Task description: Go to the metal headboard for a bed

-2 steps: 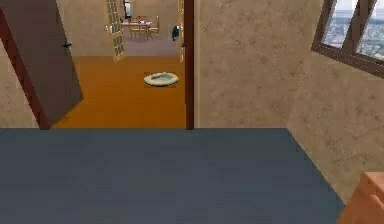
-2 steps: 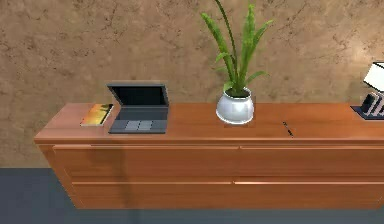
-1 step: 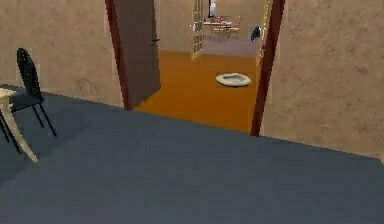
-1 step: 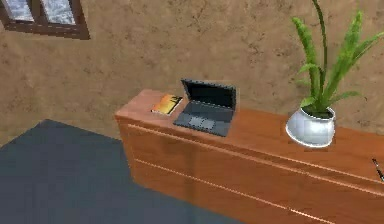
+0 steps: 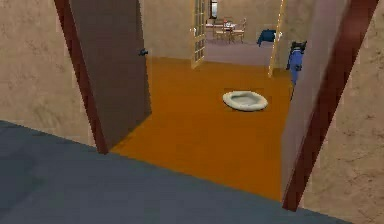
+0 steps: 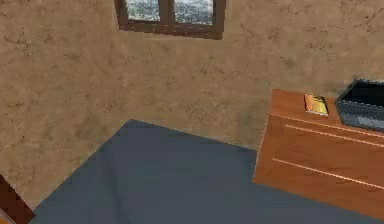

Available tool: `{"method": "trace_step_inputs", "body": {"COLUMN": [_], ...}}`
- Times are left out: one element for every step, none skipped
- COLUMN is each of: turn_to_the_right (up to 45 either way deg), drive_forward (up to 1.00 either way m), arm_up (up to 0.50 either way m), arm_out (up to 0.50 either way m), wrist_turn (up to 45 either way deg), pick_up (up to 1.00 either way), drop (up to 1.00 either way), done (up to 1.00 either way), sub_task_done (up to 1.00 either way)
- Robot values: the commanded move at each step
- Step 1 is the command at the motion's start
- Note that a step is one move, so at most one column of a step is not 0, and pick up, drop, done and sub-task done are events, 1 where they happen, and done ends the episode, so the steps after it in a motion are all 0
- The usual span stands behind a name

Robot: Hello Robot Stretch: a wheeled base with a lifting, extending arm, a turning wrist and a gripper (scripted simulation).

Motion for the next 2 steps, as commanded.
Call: {"method": "trace_step_inputs", "body": {"turn_to_the_right": [0.0,0.0], "drive_forward": [1.0,1.0], "arm_up": [0.0,0.0], "arm_out": [0.0,0.0], "wrist_turn": [0.0,0.0], "pick_up": [0.0,0.0], "drop": [0.0,0.0], "done": [0.0,0.0], "sub_task_done": [0.0,0.0]}}
